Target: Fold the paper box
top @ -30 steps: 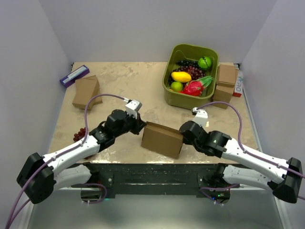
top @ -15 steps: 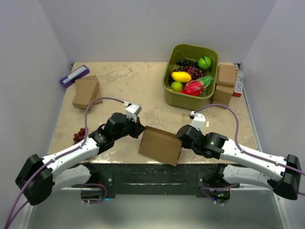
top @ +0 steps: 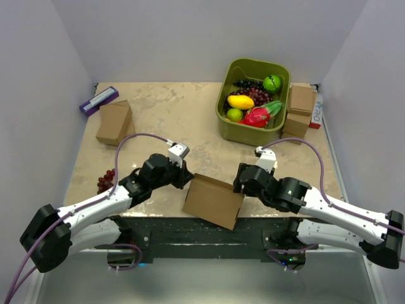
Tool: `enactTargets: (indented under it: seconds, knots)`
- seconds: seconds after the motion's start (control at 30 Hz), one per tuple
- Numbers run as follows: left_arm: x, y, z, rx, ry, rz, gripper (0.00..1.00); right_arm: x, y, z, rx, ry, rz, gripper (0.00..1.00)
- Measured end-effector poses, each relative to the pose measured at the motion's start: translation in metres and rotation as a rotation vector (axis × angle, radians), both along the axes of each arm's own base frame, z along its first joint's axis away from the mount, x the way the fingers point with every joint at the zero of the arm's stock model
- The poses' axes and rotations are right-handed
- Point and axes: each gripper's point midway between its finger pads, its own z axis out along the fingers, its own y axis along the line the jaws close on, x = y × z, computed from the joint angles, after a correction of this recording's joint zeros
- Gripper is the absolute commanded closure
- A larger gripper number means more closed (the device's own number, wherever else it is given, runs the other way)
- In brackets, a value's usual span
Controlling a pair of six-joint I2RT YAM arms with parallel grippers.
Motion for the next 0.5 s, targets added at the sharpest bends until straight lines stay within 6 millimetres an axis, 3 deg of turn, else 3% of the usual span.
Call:
enactTargets:
  seconds: [0.13,0.5]
  knots:
    - [-0.001,0.000,-0.001,0.000,-0.003,-0.007,1.00,0.003,0.004,0.007,-0.018,-0.038,0.060,0.21]
    - [-0.002,-0.001,-0.001,0.000,-0.017,-0.022,1.00,0.014,0.058,0.010,-0.148,-0.177,0.453,0.14]
